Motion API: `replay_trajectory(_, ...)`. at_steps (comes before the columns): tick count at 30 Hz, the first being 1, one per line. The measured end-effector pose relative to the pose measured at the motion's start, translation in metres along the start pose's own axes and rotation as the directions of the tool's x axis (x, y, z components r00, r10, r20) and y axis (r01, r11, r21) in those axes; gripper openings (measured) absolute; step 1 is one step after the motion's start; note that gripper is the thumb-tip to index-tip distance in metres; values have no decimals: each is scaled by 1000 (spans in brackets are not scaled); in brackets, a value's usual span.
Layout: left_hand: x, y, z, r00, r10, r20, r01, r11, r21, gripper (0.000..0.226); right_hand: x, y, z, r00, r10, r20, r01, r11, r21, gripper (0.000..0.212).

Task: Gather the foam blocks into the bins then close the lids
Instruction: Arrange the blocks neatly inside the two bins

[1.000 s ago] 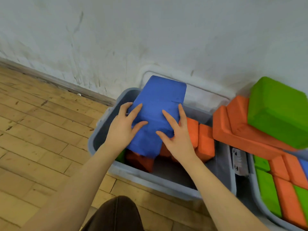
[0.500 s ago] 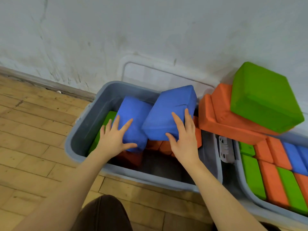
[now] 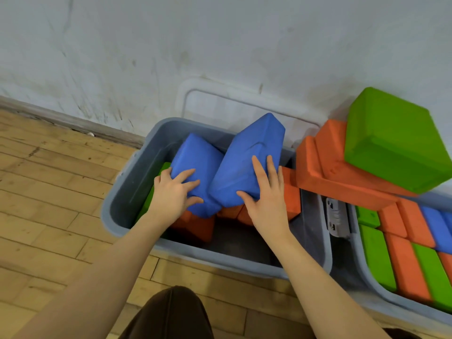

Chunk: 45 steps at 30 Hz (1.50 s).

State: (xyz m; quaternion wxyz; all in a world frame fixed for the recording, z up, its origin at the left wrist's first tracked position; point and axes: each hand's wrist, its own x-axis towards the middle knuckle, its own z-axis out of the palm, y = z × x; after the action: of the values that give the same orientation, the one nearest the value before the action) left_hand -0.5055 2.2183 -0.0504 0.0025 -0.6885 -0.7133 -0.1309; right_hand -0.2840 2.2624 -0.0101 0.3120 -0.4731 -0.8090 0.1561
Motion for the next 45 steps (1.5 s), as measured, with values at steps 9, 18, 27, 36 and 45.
replay_trajectory(9,7,39,-62,924,326,-202,-289,938,192,32,-10,-1,-57,994,27,-105,-13,991,135,71)
replay_trajectory(18,-14,89,-108,920,339,-196,-302,933,198,36,-23,17,-125,980,-195,-36,198,974,109,66)
replay_trajectory(27,-35,151,-146,900,388,-199,-345,913,218,47,-40,25,-168,953,-301,21,285,920,269,34)
replay_trajectory(36,-39,175,-110,925,363,-108,-367,930,-18,62,-56,47,-152,978,-208,5,198,936,293,37)
replay_trajectory(45,-35,176,-94,959,181,-220,-165,982,86,91,-78,53,-134,986,-164,29,155,967,201,60)
